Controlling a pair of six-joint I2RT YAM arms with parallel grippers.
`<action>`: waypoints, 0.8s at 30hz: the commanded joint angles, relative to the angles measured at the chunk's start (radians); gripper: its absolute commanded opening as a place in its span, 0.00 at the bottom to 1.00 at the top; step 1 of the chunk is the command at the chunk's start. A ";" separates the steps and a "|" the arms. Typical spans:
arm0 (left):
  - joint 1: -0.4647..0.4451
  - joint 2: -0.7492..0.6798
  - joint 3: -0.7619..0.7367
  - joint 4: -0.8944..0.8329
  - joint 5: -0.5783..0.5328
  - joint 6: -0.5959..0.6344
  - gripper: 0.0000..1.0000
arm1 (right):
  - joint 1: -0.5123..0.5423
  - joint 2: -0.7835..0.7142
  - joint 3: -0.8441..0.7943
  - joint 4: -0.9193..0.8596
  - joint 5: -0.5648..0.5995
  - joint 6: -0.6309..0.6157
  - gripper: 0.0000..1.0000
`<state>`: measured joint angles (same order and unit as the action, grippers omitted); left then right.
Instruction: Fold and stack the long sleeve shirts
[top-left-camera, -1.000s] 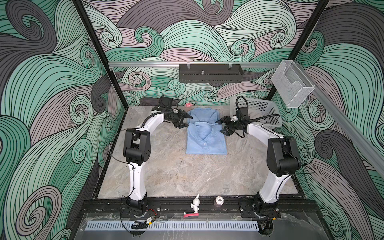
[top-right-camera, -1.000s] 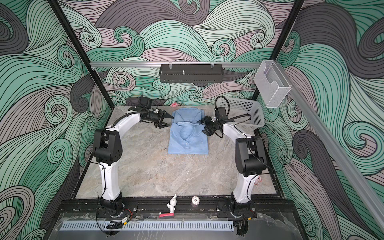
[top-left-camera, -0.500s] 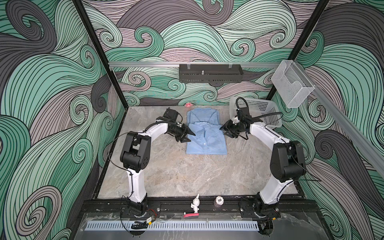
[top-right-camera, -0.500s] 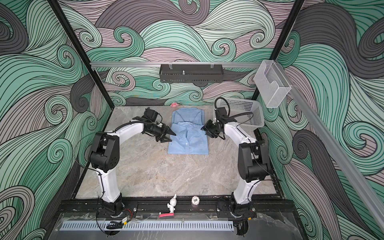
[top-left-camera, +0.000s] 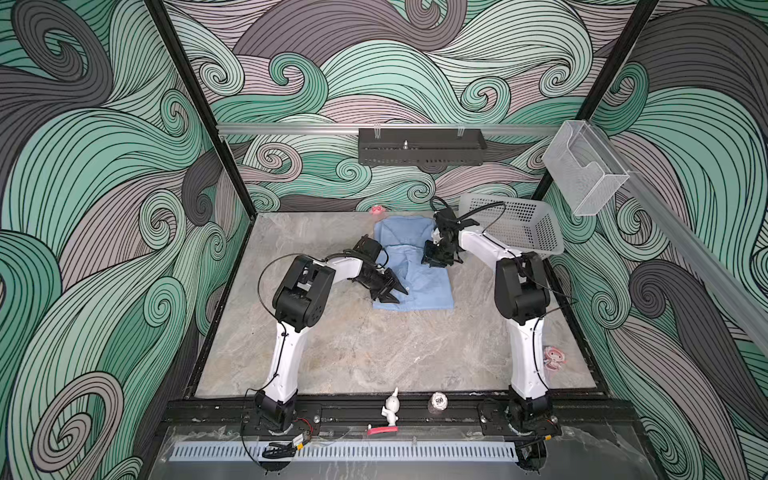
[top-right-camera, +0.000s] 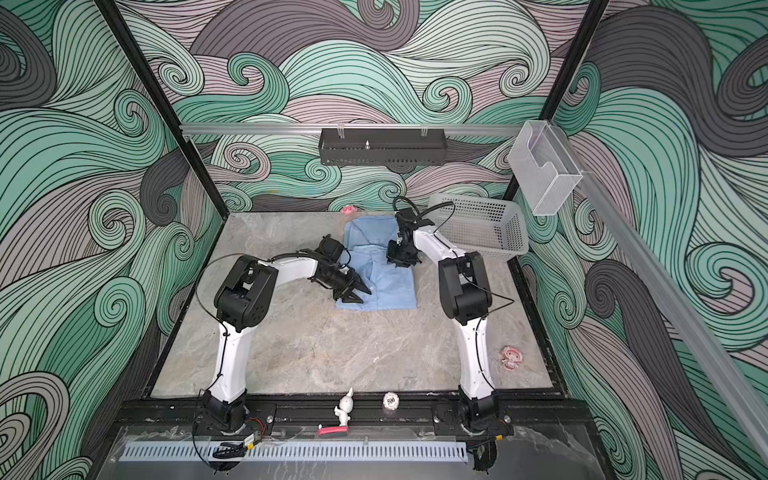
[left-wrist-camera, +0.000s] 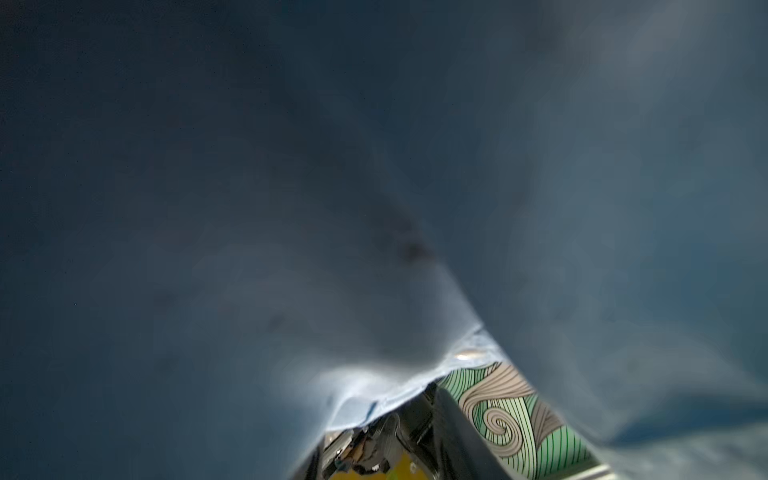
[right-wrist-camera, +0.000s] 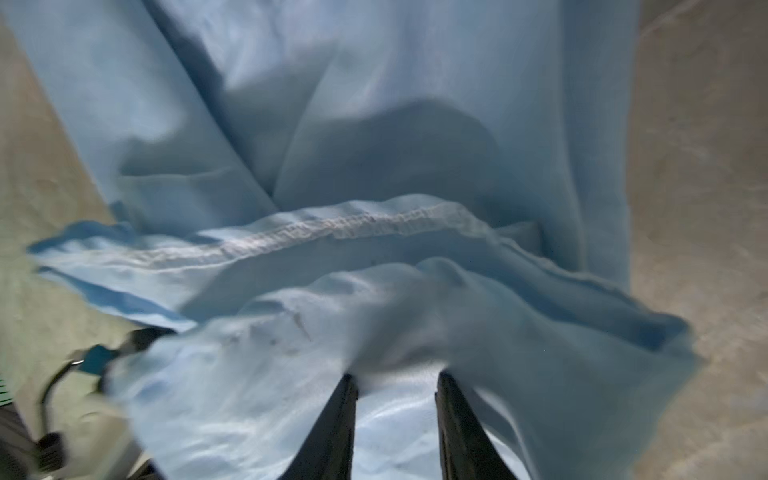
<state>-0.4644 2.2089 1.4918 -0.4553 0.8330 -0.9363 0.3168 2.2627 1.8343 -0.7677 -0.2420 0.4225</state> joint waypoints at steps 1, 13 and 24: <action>0.024 0.045 0.006 -0.113 -0.045 0.070 0.47 | 0.015 0.022 -0.005 -0.097 0.047 -0.046 0.35; 0.151 -0.189 -0.108 -0.355 -0.197 0.329 0.52 | 0.218 -0.202 -0.485 0.113 -0.010 0.134 0.36; 0.106 -0.731 -0.391 -0.211 -0.490 0.421 0.55 | 0.272 -0.581 -0.532 0.154 0.255 0.045 0.53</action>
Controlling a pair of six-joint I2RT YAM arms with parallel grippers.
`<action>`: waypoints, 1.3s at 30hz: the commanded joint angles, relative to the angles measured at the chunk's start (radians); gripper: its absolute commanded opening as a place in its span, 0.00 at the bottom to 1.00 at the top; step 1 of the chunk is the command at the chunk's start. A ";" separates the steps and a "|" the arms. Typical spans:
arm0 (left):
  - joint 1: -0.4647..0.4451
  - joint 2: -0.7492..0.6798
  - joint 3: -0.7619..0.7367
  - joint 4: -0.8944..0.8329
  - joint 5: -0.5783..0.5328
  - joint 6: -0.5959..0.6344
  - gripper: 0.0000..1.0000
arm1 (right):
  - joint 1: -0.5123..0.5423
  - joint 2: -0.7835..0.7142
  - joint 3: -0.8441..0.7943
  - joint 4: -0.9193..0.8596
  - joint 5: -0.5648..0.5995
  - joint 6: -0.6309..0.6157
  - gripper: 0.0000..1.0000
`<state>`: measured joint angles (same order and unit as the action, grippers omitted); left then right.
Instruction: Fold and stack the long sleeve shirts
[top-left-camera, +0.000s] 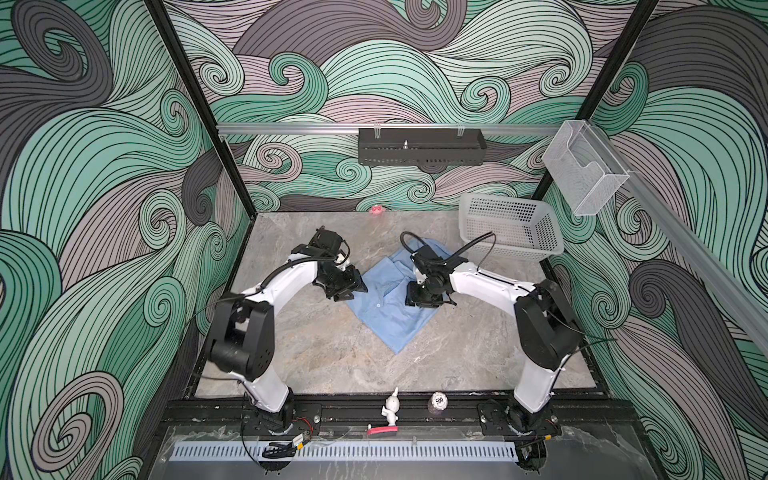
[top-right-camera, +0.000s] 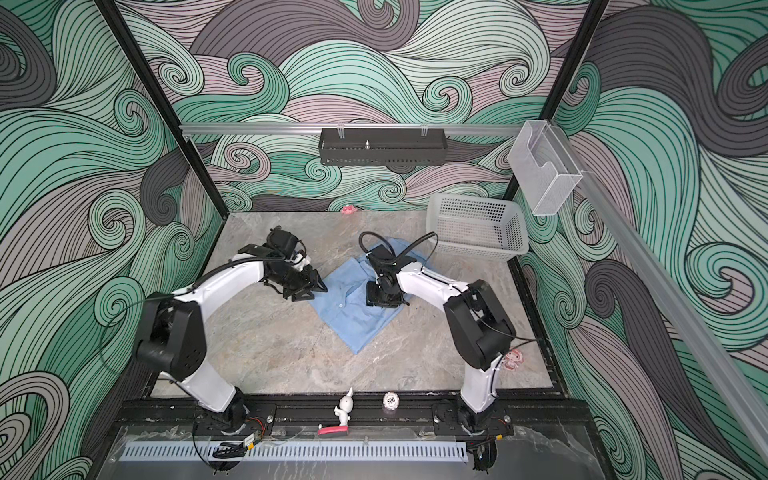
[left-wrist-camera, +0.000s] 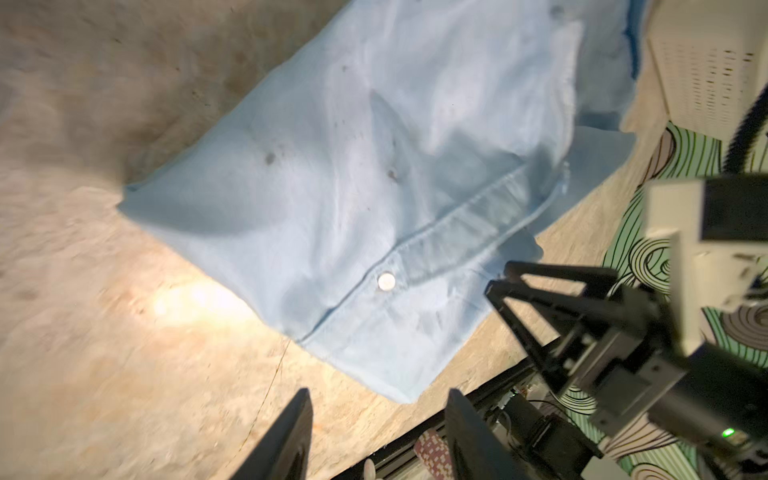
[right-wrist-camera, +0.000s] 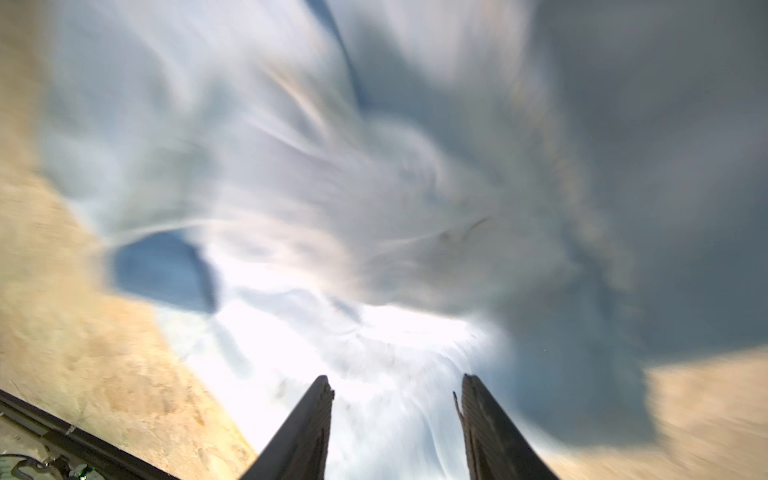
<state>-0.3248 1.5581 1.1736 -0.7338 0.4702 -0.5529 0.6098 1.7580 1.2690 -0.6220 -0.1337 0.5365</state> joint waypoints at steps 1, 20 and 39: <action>-0.054 -0.117 -0.119 0.121 -0.147 0.020 0.56 | -0.039 -0.078 0.050 0.005 0.157 -0.098 0.53; -0.269 0.259 -0.013 0.160 -0.153 -0.002 0.53 | -0.254 0.336 0.289 -0.123 0.064 -0.228 0.52; -0.112 0.256 0.080 -0.244 -0.472 0.199 0.54 | 0.007 0.096 -0.180 0.050 -0.145 0.019 0.51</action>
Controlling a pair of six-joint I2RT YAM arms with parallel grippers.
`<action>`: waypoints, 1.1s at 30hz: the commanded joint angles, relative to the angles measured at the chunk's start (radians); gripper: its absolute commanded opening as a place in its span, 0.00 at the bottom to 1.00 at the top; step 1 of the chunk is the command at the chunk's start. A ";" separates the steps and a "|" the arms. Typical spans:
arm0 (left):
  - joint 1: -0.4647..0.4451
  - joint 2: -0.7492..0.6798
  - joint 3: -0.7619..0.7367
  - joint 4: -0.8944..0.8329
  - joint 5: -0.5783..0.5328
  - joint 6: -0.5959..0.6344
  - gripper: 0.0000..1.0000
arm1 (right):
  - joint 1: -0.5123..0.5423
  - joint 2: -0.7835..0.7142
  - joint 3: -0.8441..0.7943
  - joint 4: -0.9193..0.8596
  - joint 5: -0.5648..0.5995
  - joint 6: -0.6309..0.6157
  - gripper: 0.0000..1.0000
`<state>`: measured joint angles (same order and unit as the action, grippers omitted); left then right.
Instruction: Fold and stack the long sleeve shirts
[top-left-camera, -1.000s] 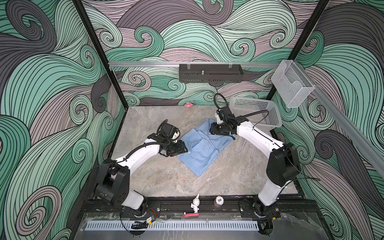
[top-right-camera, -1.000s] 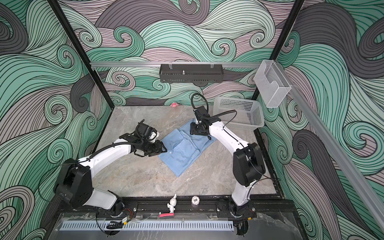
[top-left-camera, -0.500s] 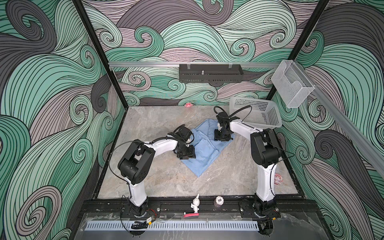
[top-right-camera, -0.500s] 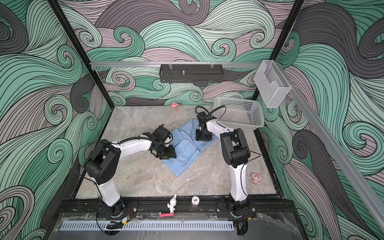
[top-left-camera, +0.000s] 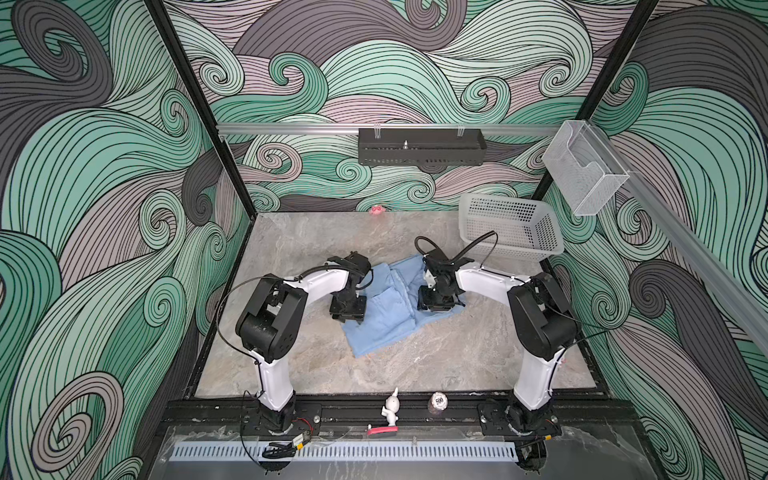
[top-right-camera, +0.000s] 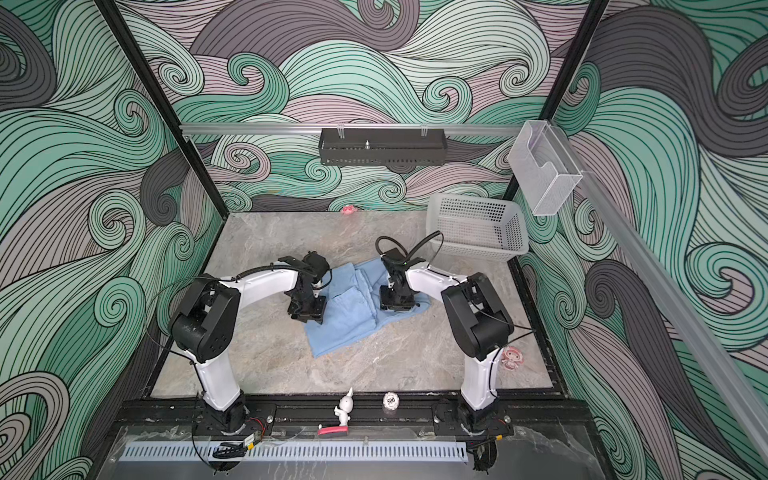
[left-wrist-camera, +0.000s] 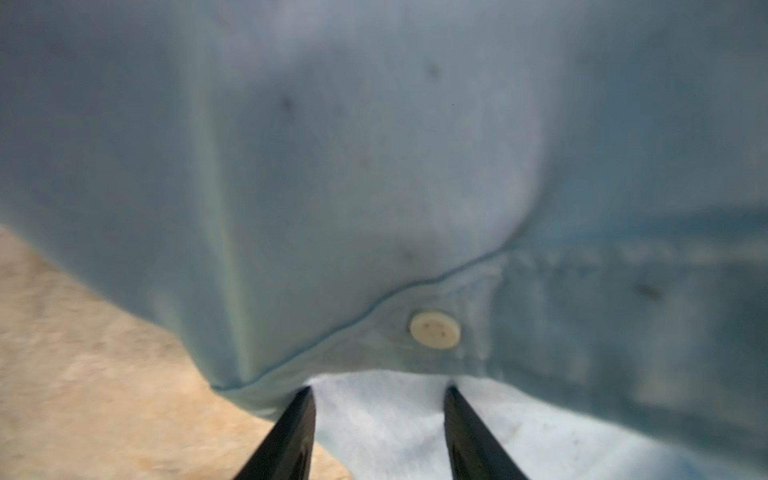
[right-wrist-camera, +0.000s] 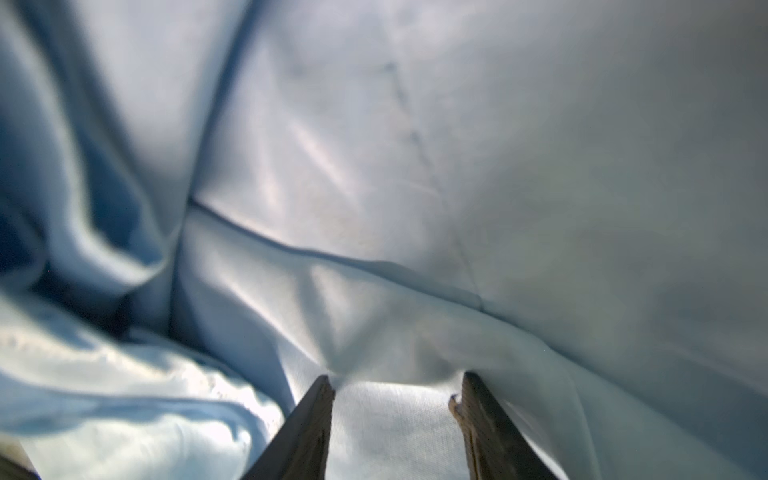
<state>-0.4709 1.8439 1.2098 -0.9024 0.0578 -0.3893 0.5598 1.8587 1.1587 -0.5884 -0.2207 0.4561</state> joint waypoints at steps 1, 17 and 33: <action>0.047 -0.038 0.053 -0.083 -0.059 0.042 0.54 | 0.077 -0.024 -0.087 0.032 -0.061 0.124 0.51; 0.338 -0.559 -0.193 0.144 0.303 0.009 0.64 | 0.132 -0.220 0.095 -0.064 0.112 0.086 0.54; 0.497 -0.443 -0.472 0.360 0.369 -0.147 0.59 | 0.144 -0.052 0.235 -0.015 0.008 0.089 0.54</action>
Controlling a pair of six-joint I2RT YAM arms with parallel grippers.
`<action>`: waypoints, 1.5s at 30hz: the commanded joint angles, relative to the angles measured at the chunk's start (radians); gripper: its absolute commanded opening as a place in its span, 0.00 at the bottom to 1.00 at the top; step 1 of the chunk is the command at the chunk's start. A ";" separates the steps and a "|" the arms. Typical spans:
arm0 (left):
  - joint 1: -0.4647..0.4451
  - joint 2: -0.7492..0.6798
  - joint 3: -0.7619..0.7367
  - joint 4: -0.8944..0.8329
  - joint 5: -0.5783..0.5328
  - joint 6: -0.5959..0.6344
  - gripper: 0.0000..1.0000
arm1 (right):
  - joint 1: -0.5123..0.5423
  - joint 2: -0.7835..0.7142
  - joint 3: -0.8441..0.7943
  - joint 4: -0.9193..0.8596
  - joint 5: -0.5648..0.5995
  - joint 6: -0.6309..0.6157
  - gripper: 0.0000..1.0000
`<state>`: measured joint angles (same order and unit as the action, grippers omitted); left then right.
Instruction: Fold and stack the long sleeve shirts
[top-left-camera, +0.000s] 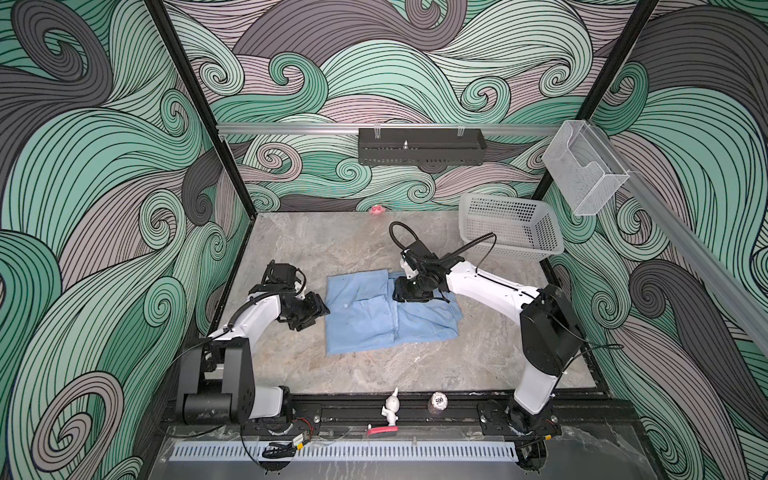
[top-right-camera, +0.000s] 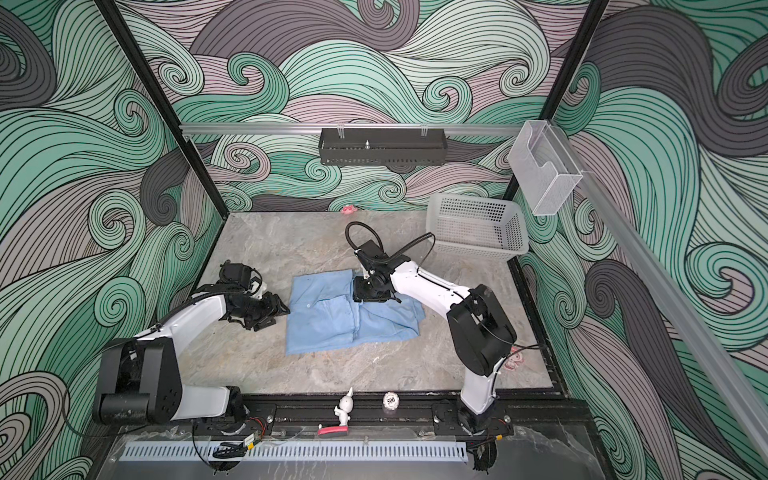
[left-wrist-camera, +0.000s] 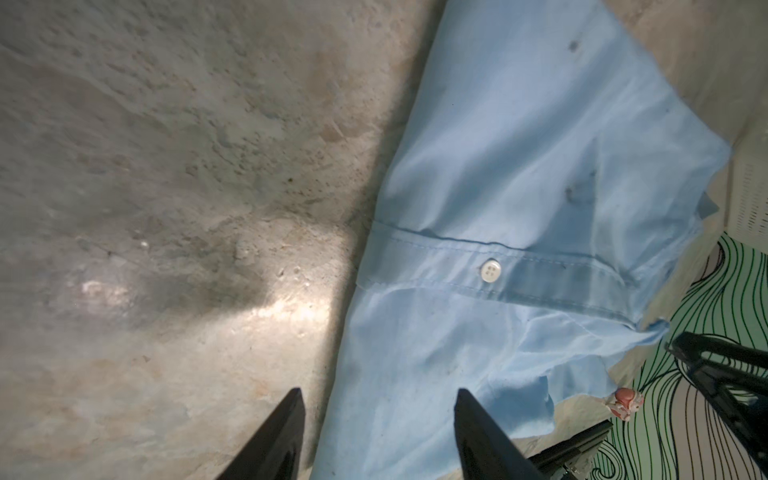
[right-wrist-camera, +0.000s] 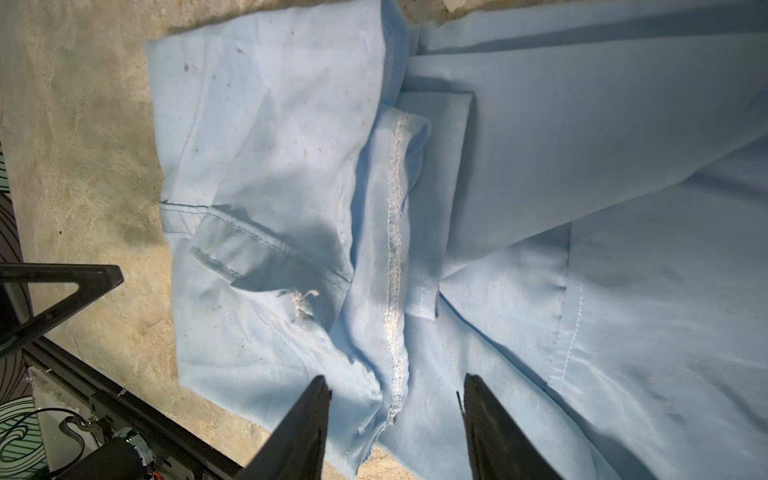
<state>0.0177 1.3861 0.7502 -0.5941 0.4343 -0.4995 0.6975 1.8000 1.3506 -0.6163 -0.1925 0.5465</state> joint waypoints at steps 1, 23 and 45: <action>0.009 0.021 -0.021 0.070 -0.014 -0.043 0.59 | 0.013 0.007 0.052 0.011 -0.016 -0.006 0.54; 0.013 0.070 0.009 0.086 -0.016 -0.047 0.62 | 0.045 0.248 0.051 0.106 -0.064 0.044 0.40; 0.002 0.184 0.003 0.213 0.150 -0.081 0.61 | 0.041 0.168 0.063 -0.071 0.059 -0.039 0.59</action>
<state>0.0238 1.5471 0.7261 -0.4061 0.5560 -0.5652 0.7471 1.9026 1.4075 -0.6334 -0.1593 0.5251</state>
